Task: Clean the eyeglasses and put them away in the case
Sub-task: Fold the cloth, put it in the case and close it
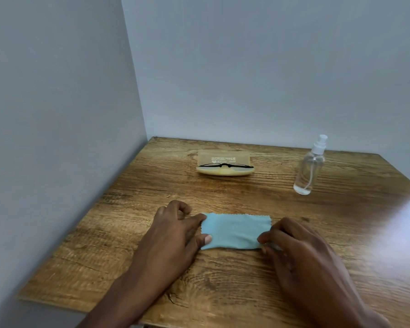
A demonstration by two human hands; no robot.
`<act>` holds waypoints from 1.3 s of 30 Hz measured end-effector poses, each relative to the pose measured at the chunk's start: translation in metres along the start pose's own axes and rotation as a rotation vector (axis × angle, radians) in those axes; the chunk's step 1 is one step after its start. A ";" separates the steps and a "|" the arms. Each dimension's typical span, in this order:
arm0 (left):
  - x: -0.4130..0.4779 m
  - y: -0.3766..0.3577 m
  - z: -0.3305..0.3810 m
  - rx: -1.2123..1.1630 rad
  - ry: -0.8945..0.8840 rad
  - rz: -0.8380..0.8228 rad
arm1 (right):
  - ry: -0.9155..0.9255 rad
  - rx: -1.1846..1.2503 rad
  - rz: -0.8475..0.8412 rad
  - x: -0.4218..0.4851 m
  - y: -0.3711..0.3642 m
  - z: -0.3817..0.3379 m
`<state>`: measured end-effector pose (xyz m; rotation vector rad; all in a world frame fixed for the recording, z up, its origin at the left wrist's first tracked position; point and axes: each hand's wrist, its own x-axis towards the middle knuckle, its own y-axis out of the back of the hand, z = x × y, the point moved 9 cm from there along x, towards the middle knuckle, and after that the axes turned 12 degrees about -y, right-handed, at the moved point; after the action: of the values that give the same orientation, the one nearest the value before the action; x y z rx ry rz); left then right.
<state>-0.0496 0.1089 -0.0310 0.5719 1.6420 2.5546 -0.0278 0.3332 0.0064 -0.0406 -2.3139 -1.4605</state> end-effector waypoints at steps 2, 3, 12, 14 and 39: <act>-0.001 -0.001 0.000 0.008 0.000 -0.015 | 0.014 -0.025 -0.028 -0.003 -0.001 0.005; -0.001 -0.002 0.000 0.009 -0.004 -0.016 | 0.029 -0.026 -0.043 -0.006 -0.001 0.006; -0.001 -0.002 0.001 0.028 -0.033 -0.032 | 0.027 0.010 -0.020 -0.012 0.009 0.006; 0.000 0.000 0.001 0.010 -0.044 -0.020 | 0.033 0.013 0.001 -0.011 0.010 -0.001; 0.048 0.015 0.024 0.189 -0.165 -0.123 | -0.061 0.078 -0.138 0.030 -0.044 -0.083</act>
<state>-0.0839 0.1350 0.0044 0.6517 1.8093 2.2189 -0.0393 0.2355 0.0097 0.1003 -2.4641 -1.4512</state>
